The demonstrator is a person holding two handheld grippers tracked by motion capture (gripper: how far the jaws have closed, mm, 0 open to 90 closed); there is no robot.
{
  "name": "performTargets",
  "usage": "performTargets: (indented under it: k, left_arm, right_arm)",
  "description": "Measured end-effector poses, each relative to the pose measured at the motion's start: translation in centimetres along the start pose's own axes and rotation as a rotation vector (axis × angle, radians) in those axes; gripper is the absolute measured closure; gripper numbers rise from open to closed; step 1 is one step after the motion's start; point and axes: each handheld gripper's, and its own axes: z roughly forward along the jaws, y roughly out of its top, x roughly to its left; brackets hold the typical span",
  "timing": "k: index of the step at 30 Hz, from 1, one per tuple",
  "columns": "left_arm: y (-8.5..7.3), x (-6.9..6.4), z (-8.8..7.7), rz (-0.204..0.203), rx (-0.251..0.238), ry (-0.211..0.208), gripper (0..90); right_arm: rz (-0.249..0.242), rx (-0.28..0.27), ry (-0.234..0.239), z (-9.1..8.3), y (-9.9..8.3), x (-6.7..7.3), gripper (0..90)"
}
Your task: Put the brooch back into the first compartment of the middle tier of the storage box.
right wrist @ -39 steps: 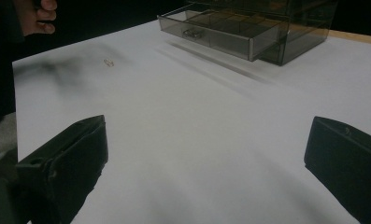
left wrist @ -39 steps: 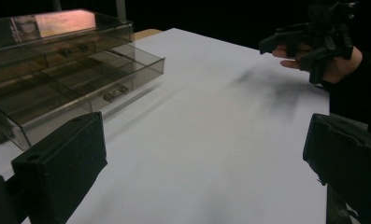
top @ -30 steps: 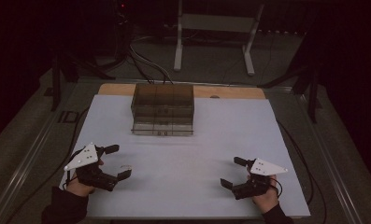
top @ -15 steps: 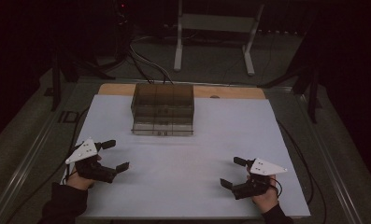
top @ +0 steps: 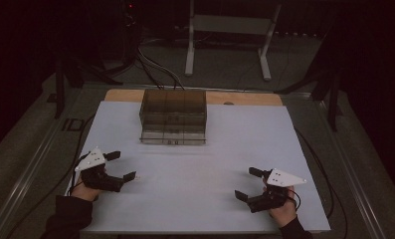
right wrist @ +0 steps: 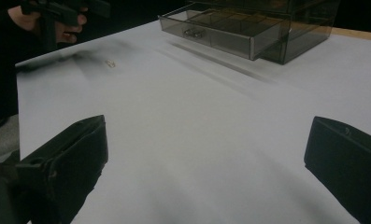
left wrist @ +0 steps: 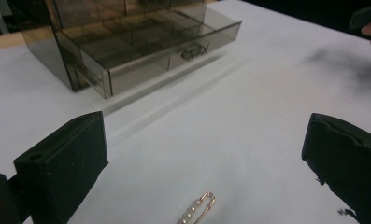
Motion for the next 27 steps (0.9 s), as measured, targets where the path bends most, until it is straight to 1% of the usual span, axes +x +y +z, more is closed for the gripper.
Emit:
performTargets:
  k: [2, 3, 6, 7, 8, 10, 12, 13, 15, 17, 19, 20, 21, 22, 24, 25, 27]
  left_arm:
    - [-0.2, 0.0, 0.2, -0.009, 0.011, -0.002, 1.1]
    - [-0.3, 0.0, 0.3, -0.006, 0.014, 0.006, 1.1]
    - [-0.4, 0.0, 0.5, -0.008, 0.031, 0.000, 1.2]
    - [-0.4, 0.0, 0.6, -0.005, 0.039, 0.008, 1.8]
    - [-0.4, 0.0, 0.7, -0.009, 0.041, 0.021, 3.7]
    - [-0.4, 0.0, 0.7, -0.021, 0.051, 0.024, 6.1]
    - [-0.4, 0.1, 0.8, -0.036, 0.068, 0.016, 6.6]
    - [-0.5, 0.1, 0.9, -0.041, 0.079, 0.021, 7.4]
    - [-0.5, 0.0, 1.0, -0.038, 0.104, 0.033, 10.7]
    - [-0.5, 0.0, 1.2, -0.041, 0.125, 0.029, 12.6]
    - [-0.6, 0.0, 1.4, -0.045, 0.139, 0.045, 15.7]
    - [-0.6, 0.0, 1.5, -0.051, 0.141, 0.039, 16.1]
    - [-0.6, 0.0, 1.5, -0.047, 0.154, 0.038, 16.1]
    - [-0.6, -0.1, 1.6, -0.039, 0.163, 0.048, 16.5]
    - [-0.7, -0.1, 1.6, -0.045, 0.172, 0.032, 17.5]
    - [-0.7, -0.1, 1.6, -0.041, 0.180, 0.036, 20.0]
    - [-0.8, -0.2, 1.7, -0.040, 0.197, 0.032, 21.3]
  right_arm:
    - [0.001, 0.000, -0.001, 0.0, 0.0, 0.0, 0.0]
    - [0.001, 0.000, -0.001, 0.0, 0.0, 0.0, 0.0]
    - [0.001, 0.001, 0.000, 0.0, 0.0, 0.0, 0.0]
    - [0.000, 0.001, 0.000, 0.0, 0.0, 0.0, 0.0]
    - [-0.001, 0.001, 0.000, 0.0, 0.0, 0.0, 0.0]
    - [0.001, 0.002, 0.001, 0.0, 0.0, 0.0, 0.0]
    - [0.000, 0.000, 0.001, 0.0, 0.0, 0.0, 0.0]
    - [0.002, 0.000, 0.003, 0.0, 0.0, 0.0, 0.0]
    - [0.006, 0.001, 0.003, 0.0, 0.0, -0.1, 0.0]
    - [0.003, 0.000, 0.003, 0.0, 0.0, 0.0, 0.0]
    - [0.003, 0.000, 0.004, 0.0, 0.0, 0.0, 0.0]
    - [0.006, 0.001, 0.005, 0.0, 0.0, -0.1, 0.0]
    - [0.008, 0.001, 0.005, 0.0, 0.0, -0.1, 0.0]
    - [0.004, 0.002, 0.005, 0.0, 0.0, 0.0, 0.0]
    - [0.003, 0.001, 0.004, 0.0, 0.0, 0.0, 0.0]
    - [0.006, 0.001, 0.005, 0.0, 0.0, -0.1, 0.0]
    - [0.009, 0.002, 0.006, 0.0, 0.0, -0.1, 0.0]
